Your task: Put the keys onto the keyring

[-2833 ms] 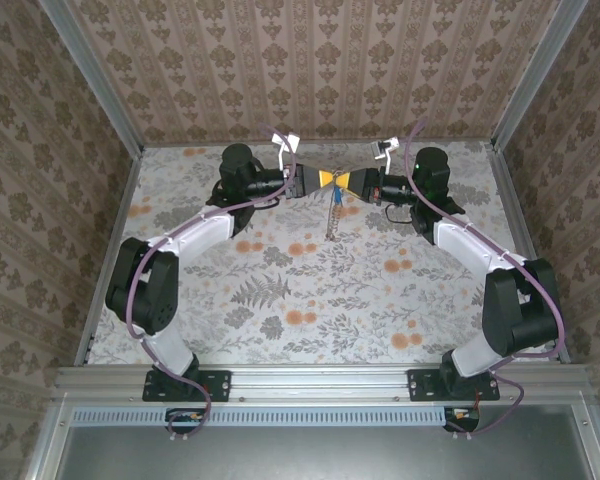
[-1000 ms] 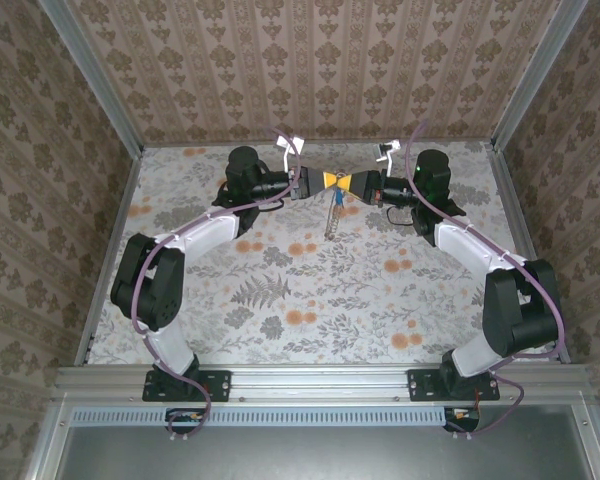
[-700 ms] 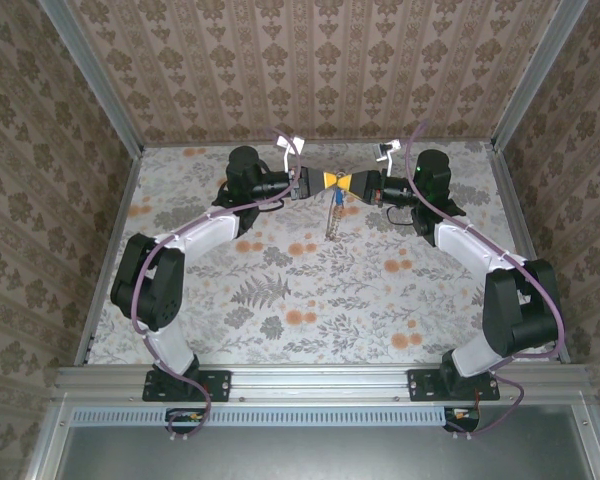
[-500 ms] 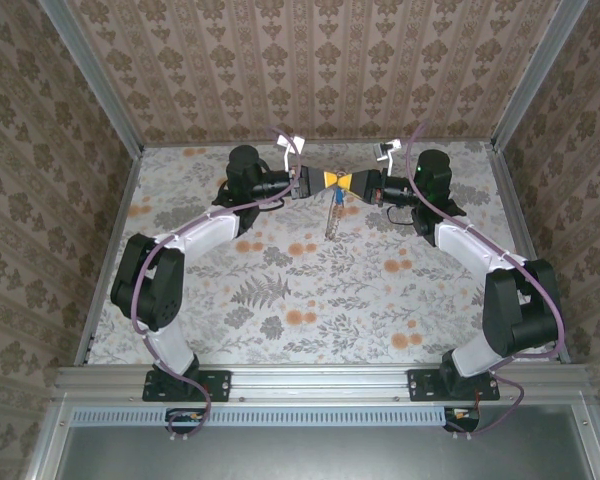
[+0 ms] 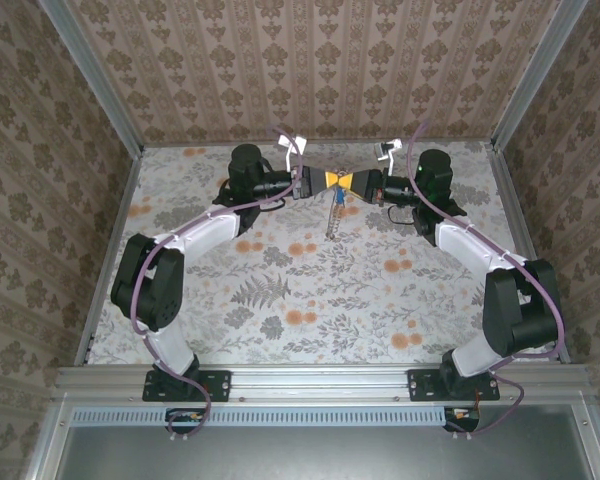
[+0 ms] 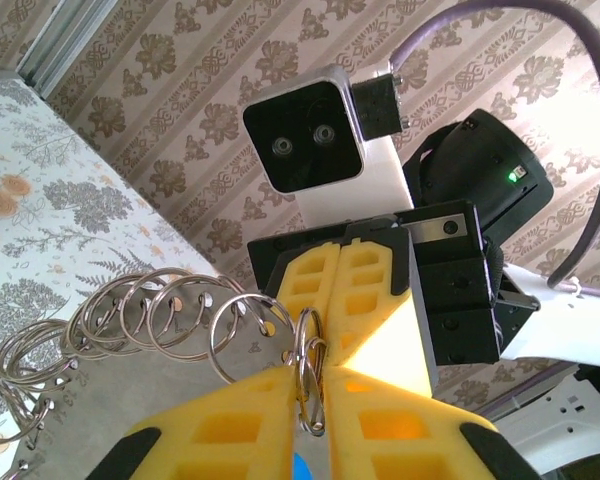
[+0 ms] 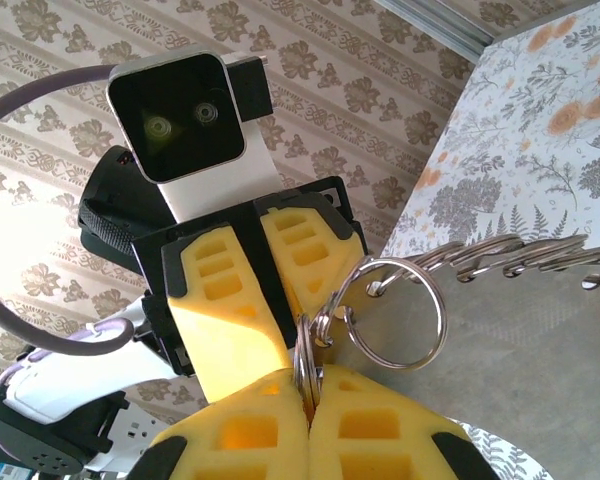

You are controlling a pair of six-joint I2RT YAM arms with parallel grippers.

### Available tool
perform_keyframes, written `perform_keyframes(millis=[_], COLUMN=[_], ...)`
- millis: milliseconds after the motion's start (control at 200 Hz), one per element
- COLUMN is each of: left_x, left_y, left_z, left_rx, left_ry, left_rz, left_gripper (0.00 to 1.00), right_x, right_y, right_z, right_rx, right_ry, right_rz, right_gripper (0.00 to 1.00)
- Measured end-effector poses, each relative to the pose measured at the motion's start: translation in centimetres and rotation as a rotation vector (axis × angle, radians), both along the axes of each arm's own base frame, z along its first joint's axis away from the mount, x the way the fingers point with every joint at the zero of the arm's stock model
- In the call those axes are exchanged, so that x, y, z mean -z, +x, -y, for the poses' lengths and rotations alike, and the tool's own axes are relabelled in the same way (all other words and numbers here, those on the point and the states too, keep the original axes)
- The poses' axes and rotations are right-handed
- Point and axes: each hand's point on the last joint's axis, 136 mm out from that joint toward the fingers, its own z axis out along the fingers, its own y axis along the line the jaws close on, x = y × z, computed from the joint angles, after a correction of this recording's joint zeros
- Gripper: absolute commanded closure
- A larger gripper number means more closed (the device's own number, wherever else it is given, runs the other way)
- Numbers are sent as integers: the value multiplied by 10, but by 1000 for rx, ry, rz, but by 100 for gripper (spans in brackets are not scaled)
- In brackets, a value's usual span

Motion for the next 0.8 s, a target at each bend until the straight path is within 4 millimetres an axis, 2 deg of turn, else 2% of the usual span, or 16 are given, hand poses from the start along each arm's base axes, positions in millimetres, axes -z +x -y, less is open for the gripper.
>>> perform_keyframes(millis=[210, 425, 620, 750, 800], left_x=[-1, -1, -4, -8, -9], left_y=[0, 0, -1, -2, -4], left_z=[2, 2, 2, 3, 5], left_rx=[1, -1, 1, 5, 6], left_ry=[6, 6, -3, -16, -21], left_rz=[15, 16, 22, 30, 36], left_gripper=[83, 100, 100, 100, 100], right_x=[1, 1, -1, -4, -6], right_y=[0, 0, -1, -3, -3], right_z=[0, 1, 2, 3, 4], right_rx=[0, 2, 7, 14, 14], right_ry=[-2, -3, -6, -7, -9], right_rz=[-8, -5, -4, 3, 11], right_gripper=[100, 100, 100, 77, 71])
